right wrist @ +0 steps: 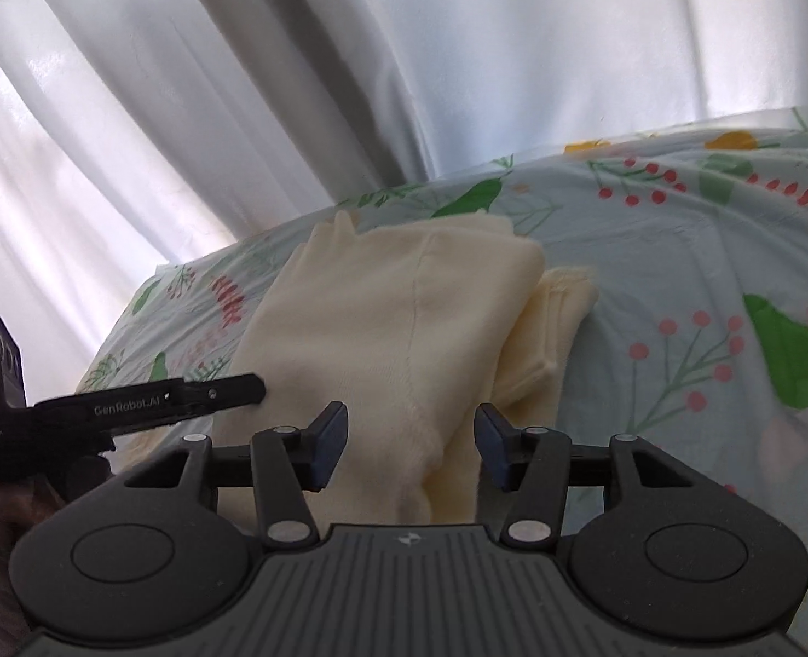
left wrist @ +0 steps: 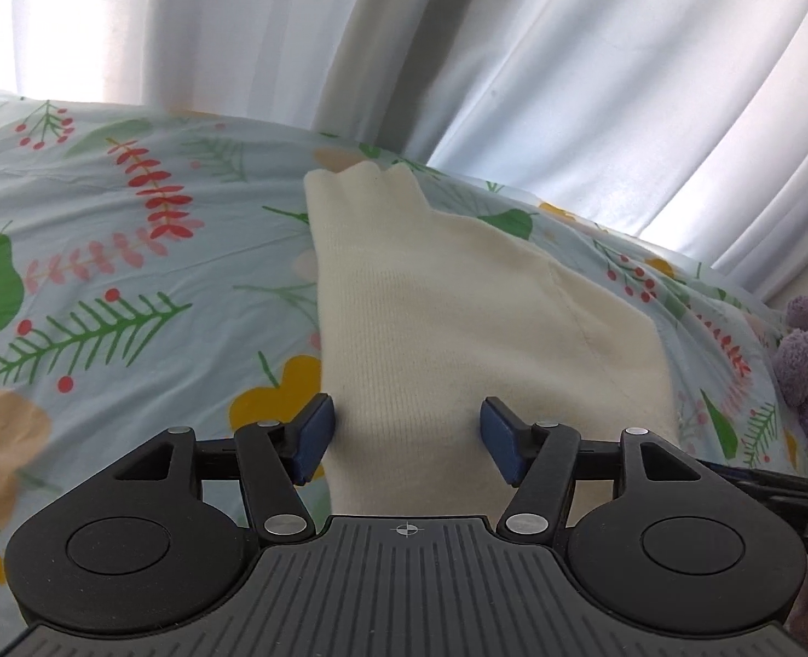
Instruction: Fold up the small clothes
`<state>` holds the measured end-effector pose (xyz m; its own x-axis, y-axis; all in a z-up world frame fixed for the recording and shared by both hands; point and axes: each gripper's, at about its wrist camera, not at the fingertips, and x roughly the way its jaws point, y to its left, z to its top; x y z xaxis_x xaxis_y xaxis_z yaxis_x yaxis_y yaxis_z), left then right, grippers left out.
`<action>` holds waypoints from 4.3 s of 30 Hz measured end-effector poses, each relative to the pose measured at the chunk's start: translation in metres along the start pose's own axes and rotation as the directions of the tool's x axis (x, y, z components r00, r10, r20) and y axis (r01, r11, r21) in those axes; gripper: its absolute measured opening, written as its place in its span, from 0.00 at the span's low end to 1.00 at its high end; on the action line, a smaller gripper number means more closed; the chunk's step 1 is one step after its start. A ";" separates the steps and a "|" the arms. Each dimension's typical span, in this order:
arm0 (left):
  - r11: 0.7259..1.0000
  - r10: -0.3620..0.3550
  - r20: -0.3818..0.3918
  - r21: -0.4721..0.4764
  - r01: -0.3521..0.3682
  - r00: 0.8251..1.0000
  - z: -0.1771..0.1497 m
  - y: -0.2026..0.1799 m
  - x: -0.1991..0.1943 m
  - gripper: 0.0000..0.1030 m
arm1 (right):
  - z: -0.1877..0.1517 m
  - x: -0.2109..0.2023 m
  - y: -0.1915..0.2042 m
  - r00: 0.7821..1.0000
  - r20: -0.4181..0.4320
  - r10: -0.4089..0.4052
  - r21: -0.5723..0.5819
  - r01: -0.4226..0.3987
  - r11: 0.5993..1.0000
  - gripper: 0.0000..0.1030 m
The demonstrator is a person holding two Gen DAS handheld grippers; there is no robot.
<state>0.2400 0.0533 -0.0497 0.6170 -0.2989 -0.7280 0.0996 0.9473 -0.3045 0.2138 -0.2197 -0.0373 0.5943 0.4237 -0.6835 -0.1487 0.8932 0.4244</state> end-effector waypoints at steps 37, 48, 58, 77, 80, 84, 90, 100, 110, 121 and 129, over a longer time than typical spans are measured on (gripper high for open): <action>0.996 0.087 -0.077 -0.011 -0.088 0.993 0.005 -0.011 0.033 0.80 | 0.001 0.042 0.032 0.966 0.150 -0.210 -0.348 0.251 0.903 0.24; 0.988 0.127 -0.017 -0.090 -0.128 0.992 0.035 -0.012 0.055 0.77 | 0.050 0.065 0.044 0.960 0.200 -0.196 -0.276 0.247 0.929 0.28; 0.979 0.187 0.060 -0.088 -0.181 0.980 0.034 -0.011 0.092 0.85 | 0.050 0.101 0.010 0.937 0.221 -0.268 -0.192 0.312 0.931 0.46; 0.987 0.145 0.062 -0.078 -0.140 0.987 -0.001 0.005 0.021 0.87 | 0.024 0.042 -0.008 0.942 0.192 -0.274 -0.064 0.291 0.955 0.84; 0.992 0.126 0.029 -0.009 -0.125 0.992 -0.032 -0.006 -0.007 0.90 | -0.001 0.011 0.000 0.960 0.107 -0.260 -0.082 0.269 0.960 0.87; 0.995 0.098 -0.125 0.027 -0.095 0.987 -0.075 -0.016 -0.026 0.92 | -0.045 -0.019 0.022 0.966 -0.022 -0.257 -0.140 0.251 0.958 0.93; 0.984 0.176 -0.203 0.043 -0.171 0.963 -0.117 -0.020 -0.053 0.92 | -0.089 -0.048 0.041 0.948 -0.169 -0.269 -0.145 0.246 0.958 0.96; 0.967 0.248 -0.248 0.121 -0.224 0.936 -0.113 -0.038 -0.066 0.93 | -0.097 -0.061 0.059 0.908 -0.211 -0.363 -0.190 0.326 0.926 0.96; 0.954 0.290 -0.253 0.152 -0.258 0.923 -0.097 -0.050 -0.074 0.93 | -0.068 -0.057 0.087 0.897 -0.158 -0.412 -0.236 0.371 0.898 0.96; 0.948 0.313 -0.235 0.129 -0.290 0.920 -0.090 -0.041 -0.075 0.93 | -0.058 -0.056 0.089 0.880 -0.154 -0.449 -0.237 0.409 0.882 0.96; 0.951 0.306 -0.237 0.129 -0.282 0.922 -0.089 -0.042 -0.075 0.93 | -0.057 -0.057 0.089 0.881 -0.157 -0.447 -0.222 0.410 0.885 0.96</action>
<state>0.1197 0.0259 -0.0372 0.4145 -0.0131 -0.9100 0.0211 0.9998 -0.0048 0.1212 -0.1556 0.0055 0.4657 -0.0026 -0.8849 -0.0633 0.9973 -0.0363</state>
